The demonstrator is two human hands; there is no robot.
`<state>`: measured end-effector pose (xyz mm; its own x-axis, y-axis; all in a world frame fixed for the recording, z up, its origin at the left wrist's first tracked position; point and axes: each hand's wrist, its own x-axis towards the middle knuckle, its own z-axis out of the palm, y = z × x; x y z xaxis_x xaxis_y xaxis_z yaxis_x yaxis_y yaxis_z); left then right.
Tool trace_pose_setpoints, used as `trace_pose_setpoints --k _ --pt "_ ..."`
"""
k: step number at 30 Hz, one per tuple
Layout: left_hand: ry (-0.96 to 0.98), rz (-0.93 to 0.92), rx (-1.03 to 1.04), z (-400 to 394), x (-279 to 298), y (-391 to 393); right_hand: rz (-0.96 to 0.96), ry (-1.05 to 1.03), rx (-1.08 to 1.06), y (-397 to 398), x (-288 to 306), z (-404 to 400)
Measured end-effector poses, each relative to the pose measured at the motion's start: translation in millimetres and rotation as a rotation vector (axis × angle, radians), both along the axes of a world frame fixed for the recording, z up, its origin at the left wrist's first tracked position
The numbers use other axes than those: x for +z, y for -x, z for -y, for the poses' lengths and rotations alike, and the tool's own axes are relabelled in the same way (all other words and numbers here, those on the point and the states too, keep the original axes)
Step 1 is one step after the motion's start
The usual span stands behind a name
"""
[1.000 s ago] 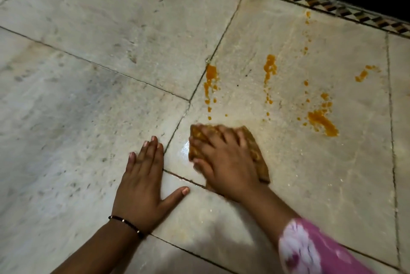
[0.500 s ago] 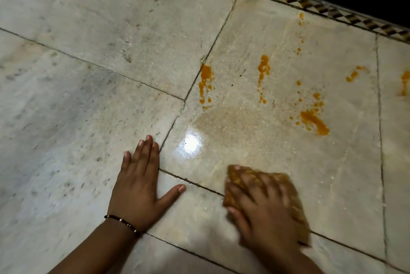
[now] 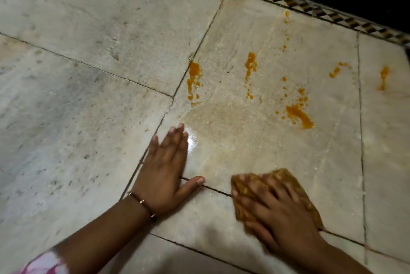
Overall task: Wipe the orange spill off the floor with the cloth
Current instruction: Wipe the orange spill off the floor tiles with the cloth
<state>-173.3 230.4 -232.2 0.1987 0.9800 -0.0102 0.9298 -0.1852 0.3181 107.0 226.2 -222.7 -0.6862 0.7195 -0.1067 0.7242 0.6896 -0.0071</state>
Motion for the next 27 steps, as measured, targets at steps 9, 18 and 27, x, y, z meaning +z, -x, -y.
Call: trace_pose_setpoints --k 9,18,27 --pt "-0.005 -0.122 -0.359 -32 -25 -42 -0.014 -0.095 -0.605 -51 3 -78" --pt "-0.025 -0.079 -0.353 -33 -23 -42 -0.064 0.034 -0.311 13 5 5" --pt "-0.013 -0.079 -0.331 -31 -23 -43 -0.147 -0.132 -0.895 -70 3 -57"
